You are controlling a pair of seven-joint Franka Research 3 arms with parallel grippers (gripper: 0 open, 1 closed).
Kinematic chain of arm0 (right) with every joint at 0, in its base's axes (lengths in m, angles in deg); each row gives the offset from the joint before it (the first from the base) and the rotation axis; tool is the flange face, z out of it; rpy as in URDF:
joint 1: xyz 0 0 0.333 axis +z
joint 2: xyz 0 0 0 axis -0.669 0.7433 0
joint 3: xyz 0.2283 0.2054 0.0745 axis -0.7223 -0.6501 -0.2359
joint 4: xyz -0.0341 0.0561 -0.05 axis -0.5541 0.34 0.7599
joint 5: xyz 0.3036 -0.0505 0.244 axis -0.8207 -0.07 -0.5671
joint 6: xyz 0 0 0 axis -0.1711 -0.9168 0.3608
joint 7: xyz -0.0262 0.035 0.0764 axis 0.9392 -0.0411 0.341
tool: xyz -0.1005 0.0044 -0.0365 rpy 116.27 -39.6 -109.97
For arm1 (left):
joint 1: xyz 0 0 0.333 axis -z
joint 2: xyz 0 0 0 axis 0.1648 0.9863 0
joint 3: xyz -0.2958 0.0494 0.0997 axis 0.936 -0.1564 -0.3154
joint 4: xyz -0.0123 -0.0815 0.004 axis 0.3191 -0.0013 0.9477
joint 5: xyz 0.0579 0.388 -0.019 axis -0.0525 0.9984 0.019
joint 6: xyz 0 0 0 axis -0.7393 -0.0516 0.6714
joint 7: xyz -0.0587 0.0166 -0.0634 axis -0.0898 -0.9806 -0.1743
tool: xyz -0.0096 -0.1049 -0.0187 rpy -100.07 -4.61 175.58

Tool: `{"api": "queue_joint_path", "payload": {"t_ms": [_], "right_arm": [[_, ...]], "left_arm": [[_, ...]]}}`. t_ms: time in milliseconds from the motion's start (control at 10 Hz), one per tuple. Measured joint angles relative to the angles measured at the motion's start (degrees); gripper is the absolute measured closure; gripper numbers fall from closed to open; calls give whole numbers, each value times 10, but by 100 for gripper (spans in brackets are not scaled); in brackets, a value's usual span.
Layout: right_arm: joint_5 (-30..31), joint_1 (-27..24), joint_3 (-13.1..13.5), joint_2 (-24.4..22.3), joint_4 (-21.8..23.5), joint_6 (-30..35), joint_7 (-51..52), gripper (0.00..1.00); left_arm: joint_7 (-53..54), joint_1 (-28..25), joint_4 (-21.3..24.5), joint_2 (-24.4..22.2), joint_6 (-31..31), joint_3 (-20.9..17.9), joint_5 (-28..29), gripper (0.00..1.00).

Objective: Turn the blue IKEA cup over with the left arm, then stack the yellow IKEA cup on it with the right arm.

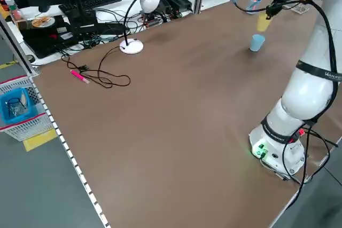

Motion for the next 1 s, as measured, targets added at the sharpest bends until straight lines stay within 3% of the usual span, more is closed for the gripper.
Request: {"api": "queue_joint_path", "payload": {"t_ms": [1000], "right_arm": [[9, 32, -14, 3, 1, 0, -62, 96]], "left_arm": [[0, 0, 0, 0, 0, 0, 0, 1]]}}
